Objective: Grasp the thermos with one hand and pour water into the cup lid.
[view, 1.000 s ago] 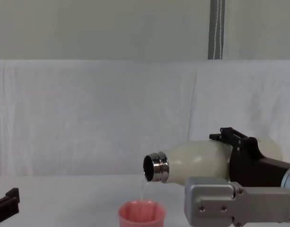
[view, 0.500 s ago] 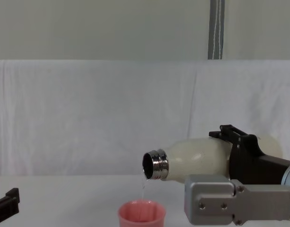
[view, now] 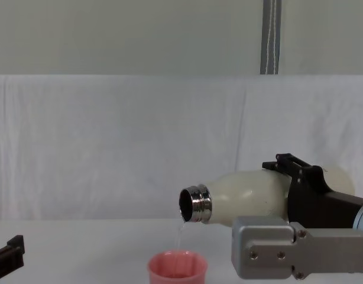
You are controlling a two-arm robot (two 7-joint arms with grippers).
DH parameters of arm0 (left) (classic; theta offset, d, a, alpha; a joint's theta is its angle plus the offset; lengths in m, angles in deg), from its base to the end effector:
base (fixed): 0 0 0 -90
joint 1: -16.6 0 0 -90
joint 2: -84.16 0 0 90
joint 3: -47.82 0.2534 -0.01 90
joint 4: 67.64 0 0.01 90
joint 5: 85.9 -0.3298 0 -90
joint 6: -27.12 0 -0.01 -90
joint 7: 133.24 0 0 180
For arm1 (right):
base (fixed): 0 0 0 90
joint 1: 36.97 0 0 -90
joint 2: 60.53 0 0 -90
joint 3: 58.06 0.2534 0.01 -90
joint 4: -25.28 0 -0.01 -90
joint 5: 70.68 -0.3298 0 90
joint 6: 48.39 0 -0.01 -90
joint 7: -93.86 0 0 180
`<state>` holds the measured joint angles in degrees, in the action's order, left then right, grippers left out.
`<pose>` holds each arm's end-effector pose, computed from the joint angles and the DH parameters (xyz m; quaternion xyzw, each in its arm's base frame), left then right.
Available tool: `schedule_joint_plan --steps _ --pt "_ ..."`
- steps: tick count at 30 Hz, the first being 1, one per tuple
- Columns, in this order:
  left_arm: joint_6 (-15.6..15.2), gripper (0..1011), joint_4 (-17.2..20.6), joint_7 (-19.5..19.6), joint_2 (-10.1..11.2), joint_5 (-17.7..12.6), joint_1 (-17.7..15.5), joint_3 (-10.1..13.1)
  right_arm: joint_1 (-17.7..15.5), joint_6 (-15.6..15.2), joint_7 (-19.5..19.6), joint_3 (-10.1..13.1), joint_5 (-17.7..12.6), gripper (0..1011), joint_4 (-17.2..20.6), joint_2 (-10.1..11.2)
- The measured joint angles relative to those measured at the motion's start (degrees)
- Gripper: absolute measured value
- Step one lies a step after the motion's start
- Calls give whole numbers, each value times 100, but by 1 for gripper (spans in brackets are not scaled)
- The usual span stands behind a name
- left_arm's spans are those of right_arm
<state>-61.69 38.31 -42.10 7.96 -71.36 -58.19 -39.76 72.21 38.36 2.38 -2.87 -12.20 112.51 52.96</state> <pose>0.2832 0.0266 -0.2510 -0.0174 0.0065 0.6616 0.7496 0.3812 0.0707 -0.2233 -0.3679 -0.5909 -0.3706 0.6150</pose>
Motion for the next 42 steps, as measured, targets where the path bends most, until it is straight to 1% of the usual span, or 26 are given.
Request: schedule_joint_plan --steps 30,36,40,41,42 --pt "0 1001 0 0 0 0 0 0 7 -15 -14 -1 18 950 11 -6" --pt "0 1001 0 0 0 0 0 0 -51 32 17 69 -160 950 0 -66" --pt "0 1001 0 0 0 0 0 0 -125 131 50 189 -464 950 -26 -167" --pt "0 1001 0 0 0 0 0 0 -159 173 64 253 -596 950 -30 -213" --pt "0 1001 0 0 0 0 0 0 -175 193 68 283 -667 950 -32 -231"
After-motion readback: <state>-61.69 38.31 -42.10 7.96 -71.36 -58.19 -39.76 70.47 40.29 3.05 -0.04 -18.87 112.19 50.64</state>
